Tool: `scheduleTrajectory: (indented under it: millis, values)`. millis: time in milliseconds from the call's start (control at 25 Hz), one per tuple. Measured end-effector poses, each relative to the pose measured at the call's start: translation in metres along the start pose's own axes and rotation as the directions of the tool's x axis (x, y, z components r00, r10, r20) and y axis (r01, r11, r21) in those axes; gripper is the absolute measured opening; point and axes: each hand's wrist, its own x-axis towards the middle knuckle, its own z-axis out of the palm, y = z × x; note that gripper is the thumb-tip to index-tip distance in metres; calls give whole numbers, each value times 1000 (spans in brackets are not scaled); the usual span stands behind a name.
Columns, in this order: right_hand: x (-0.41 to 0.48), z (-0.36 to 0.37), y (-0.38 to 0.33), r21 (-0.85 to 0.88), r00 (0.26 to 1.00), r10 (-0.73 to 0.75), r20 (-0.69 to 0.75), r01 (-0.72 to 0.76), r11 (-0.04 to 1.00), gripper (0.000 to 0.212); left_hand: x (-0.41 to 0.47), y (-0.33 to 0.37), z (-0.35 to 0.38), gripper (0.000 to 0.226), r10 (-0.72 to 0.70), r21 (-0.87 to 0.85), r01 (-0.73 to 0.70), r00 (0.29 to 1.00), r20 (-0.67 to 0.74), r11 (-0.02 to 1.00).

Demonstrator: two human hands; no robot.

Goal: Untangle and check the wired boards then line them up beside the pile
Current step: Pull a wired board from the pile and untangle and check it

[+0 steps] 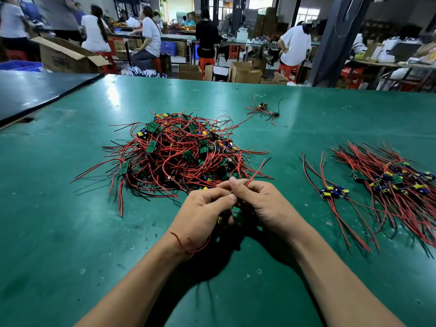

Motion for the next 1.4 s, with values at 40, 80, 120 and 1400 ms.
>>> scheduleTrajectory:
  millis: [40,80,120,1400]
  values:
    - [0,-2,0,-26,1000,-24,5,24,999,48,0,1,0,20,-27,-36,27,1000,7,999]
    - [1,-4,-2,-65,999,-52,2,52,997,53,0,1,0,22,-49,-43,50,999,13,998]
    - [1,-7,-3,-118,996,-86,-11,84,989,53,0,2,0,24,-66,-40,67,998,17,997]
    - [10,-17,1,-137,983,-83,-164,60,989,45,3,-2,-9,19,63,190,-67,998,26,980]
